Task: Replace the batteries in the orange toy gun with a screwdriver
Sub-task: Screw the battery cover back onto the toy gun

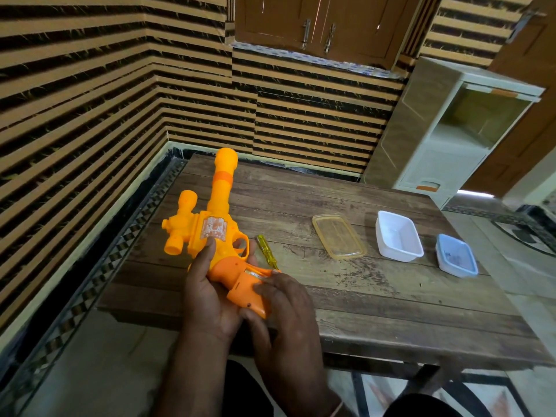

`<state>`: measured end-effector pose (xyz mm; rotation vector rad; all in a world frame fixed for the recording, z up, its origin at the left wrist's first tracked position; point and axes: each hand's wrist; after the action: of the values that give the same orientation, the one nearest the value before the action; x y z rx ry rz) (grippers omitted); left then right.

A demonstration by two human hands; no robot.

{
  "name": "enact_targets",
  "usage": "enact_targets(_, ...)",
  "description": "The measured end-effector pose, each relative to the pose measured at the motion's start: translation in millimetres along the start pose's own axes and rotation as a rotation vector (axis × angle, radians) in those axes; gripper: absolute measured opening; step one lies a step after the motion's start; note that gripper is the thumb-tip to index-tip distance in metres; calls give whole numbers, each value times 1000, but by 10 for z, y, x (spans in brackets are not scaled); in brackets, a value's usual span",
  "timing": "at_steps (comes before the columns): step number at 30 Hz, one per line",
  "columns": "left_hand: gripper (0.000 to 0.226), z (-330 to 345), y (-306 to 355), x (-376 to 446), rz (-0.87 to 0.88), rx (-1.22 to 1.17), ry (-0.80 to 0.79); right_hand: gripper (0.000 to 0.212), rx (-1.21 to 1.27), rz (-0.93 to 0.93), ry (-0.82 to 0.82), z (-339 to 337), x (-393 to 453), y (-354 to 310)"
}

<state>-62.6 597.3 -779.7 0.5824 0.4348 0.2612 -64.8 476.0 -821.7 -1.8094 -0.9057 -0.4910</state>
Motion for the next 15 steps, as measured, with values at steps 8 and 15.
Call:
enact_targets(8, 53, -61, -33, 41, 39, 69, -26, 29, -14, 26, -75, -64, 49, 15)
enact_targets(15, 46, -43, -79, 45, 65, 8, -22, 27, 281, 287, -96, -169, 193, 75)
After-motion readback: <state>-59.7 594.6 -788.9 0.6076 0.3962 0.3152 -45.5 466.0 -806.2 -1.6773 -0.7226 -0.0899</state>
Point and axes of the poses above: each hand's wrist, its own x-axis towards the middle knuckle, its own z-axis out of the palm, y = z × x, and after that the axes turned 13 degrees about x, right-handed
